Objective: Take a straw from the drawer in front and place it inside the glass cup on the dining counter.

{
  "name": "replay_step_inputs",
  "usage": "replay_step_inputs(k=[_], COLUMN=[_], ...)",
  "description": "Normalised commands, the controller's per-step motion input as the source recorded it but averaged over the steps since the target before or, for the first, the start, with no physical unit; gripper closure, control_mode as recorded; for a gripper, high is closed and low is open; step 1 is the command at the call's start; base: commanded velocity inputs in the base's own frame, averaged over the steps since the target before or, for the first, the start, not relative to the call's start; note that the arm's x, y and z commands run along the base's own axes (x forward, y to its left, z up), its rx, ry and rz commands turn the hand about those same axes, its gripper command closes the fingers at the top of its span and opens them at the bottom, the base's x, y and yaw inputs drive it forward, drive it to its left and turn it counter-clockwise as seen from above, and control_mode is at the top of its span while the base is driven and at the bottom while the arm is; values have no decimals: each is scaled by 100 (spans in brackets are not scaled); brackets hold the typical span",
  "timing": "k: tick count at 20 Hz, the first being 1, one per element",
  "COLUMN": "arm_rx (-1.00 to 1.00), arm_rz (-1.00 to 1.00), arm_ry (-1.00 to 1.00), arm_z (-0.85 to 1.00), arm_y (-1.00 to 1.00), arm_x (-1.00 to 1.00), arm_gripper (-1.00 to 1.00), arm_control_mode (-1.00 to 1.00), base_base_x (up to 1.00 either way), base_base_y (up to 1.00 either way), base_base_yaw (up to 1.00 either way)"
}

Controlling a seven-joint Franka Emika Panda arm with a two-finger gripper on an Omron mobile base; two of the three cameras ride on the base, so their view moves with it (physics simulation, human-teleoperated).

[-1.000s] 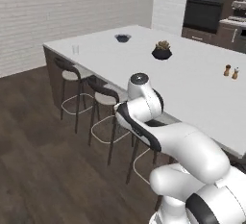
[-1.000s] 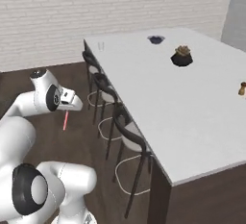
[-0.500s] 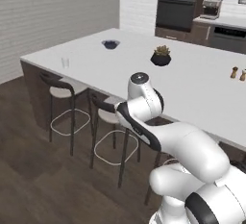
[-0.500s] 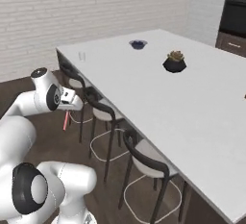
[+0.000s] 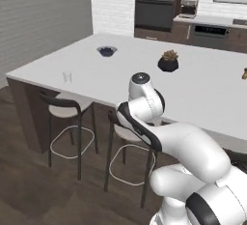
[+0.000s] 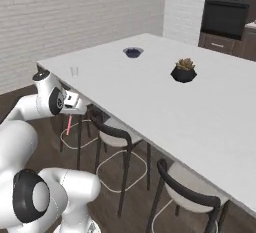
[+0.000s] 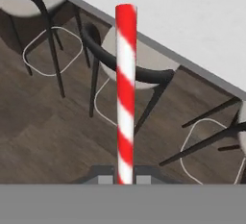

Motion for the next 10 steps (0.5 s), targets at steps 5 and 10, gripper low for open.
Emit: replay_step_inputs(k=[5,10], arm_rx=[0,0], arm_rz=[0,0], arm_ry=[0,0], arm_z=[0,0], arm_y=[0,0], arm_x=[0,0], arm_gripper=[100,100], arm_control_mode=[100,100], base_base_x=[33,31], base_base_y=[100,100], base_base_yaw=[-35,-34])
